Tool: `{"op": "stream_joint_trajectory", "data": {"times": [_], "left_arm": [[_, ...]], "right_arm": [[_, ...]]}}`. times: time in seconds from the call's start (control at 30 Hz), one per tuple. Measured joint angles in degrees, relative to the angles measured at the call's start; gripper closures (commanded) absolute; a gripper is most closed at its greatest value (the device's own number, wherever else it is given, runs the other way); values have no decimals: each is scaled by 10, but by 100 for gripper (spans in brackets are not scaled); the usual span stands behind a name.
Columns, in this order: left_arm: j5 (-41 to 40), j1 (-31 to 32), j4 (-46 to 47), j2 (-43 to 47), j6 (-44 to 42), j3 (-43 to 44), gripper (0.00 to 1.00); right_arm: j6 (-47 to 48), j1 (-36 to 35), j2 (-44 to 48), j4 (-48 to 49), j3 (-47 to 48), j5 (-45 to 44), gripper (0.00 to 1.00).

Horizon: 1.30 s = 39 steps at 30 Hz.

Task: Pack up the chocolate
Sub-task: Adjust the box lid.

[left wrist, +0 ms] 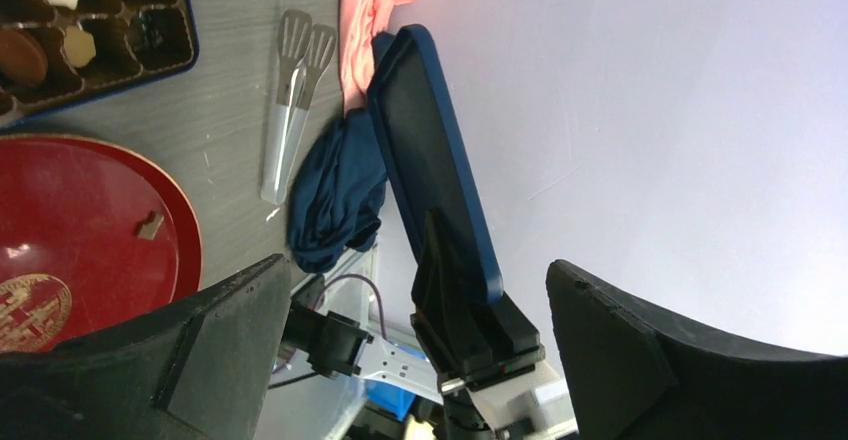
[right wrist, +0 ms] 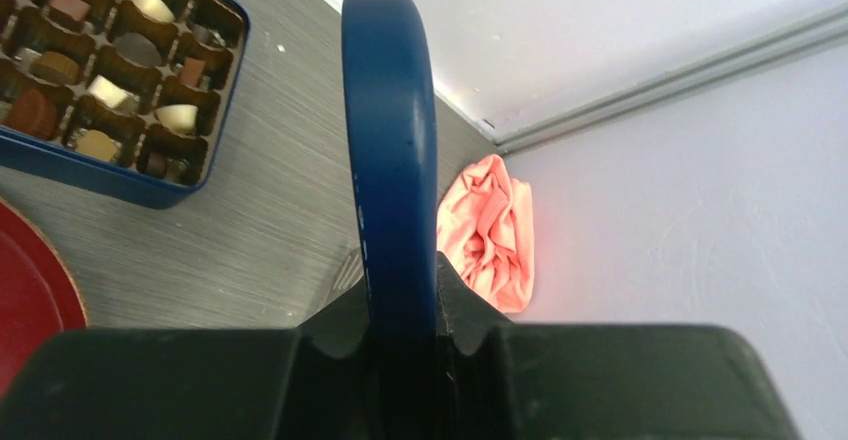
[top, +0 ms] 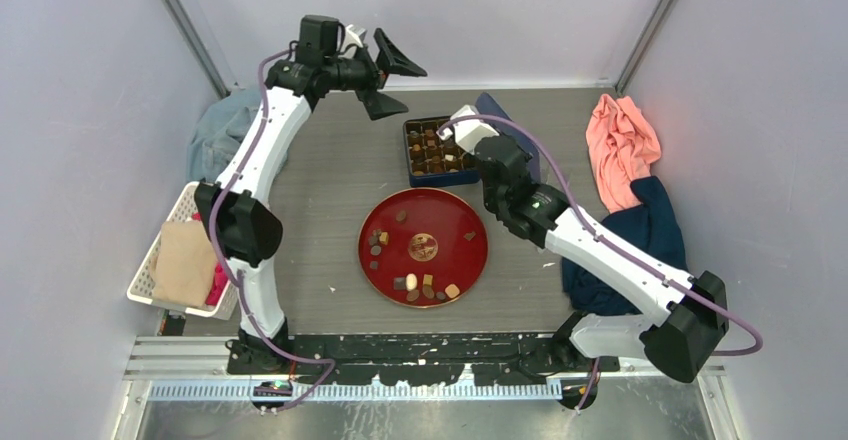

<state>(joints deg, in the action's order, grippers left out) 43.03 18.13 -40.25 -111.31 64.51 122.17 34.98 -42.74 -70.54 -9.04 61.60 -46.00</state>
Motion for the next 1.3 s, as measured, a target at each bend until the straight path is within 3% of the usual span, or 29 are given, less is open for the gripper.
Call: {"op": "stream_joint_trajectory", "data": {"times": [0.47,0.97,1.3], "left_arm": [[38,36,26,-38,56,-5,1],[11,45,-19,-50,18,-38,6],[11,66,2,-50,38,-68,22]], "right_arm": [[37,-51,-25,22,0,72,99],[50,-87,-27,65,0,107,99],[45,-104,-25,70,0,115,99]]}}
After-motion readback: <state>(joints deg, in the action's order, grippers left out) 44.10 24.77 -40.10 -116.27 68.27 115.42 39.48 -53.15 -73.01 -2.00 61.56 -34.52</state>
